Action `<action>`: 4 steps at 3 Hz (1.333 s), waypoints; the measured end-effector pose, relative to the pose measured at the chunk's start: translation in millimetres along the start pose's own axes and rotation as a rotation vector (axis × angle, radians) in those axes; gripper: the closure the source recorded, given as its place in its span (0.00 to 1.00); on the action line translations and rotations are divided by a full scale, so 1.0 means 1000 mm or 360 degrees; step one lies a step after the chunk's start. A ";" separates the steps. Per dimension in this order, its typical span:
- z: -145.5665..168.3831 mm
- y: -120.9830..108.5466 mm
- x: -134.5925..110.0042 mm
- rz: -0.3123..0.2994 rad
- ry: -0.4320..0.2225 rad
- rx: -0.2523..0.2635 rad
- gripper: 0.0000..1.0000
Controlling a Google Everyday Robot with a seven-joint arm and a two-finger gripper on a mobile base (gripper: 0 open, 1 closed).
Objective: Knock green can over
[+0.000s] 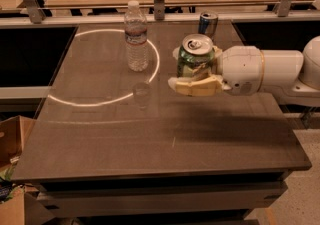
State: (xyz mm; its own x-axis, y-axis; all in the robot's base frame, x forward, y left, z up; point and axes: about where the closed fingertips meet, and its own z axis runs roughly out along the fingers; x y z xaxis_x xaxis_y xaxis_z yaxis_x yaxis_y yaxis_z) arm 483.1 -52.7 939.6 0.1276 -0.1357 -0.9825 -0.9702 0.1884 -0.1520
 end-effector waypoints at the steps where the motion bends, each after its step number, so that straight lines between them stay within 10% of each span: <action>1: 0.000 -0.019 -0.025 -0.0111 -0.0025 -0.0012 1.00; 4: 0.000 0.007 -0.053 -0.1132 0.0320 -0.0513 1.00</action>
Offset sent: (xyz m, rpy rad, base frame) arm 0.0049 0.0120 0.0641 -0.2751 -0.5649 0.3251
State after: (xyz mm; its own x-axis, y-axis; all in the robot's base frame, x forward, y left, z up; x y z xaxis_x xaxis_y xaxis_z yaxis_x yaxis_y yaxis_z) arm 470.0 -43.8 990.4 0.7274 -0.2961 -0.6191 -0.6861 -0.2947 -0.6652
